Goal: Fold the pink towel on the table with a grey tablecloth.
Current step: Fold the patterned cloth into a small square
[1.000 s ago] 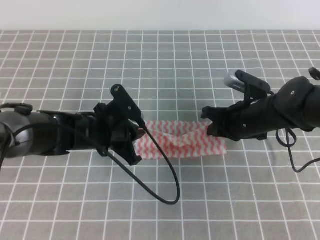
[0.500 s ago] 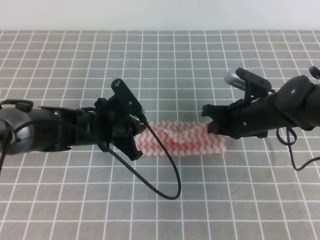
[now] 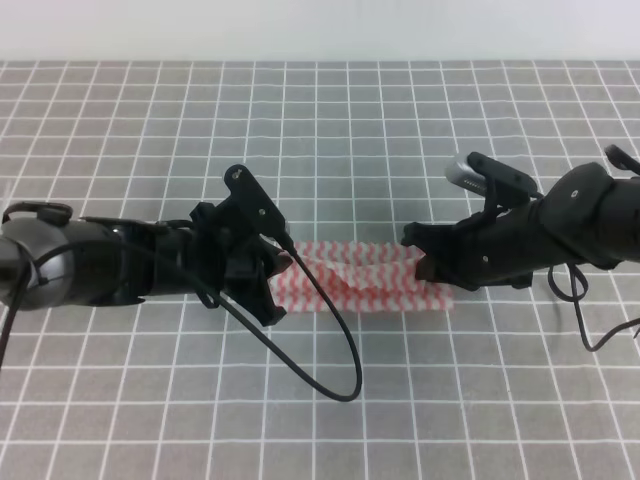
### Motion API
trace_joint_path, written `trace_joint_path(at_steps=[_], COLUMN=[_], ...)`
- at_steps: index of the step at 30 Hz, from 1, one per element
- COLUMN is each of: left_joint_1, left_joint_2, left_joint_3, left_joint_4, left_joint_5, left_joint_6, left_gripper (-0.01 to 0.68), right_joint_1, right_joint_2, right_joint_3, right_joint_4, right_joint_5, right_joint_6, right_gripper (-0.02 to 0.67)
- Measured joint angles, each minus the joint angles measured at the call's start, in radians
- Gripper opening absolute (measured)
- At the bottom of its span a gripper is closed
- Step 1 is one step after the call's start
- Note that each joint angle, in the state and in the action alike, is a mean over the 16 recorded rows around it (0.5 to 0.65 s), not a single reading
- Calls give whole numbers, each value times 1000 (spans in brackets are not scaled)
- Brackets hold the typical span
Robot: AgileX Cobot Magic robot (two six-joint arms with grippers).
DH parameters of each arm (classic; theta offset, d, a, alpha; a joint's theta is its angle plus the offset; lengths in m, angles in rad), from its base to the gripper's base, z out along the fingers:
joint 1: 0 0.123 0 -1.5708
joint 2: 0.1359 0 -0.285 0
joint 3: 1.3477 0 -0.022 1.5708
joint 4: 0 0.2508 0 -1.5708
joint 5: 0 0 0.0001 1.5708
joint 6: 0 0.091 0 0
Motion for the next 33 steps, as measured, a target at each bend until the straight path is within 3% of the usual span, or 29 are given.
trace_joint_path(at_steps=[21,33], left_joint_1=[0,0], left_joint_2=[6,4], left_joint_3=[-5,-27], left_joint_4=[-4,-4], left_joint_5=[-9,-46], left_joint_6=[1,-27], left_gripper=[20,181], right_joint_1=[0,0], right_joint_2=[7,9], right_joint_3=[0,0], right_joint_4=[4,11], right_joint_5=[-8,-12], right_joint_6=[6,6], right_gripper=[-12,-11])
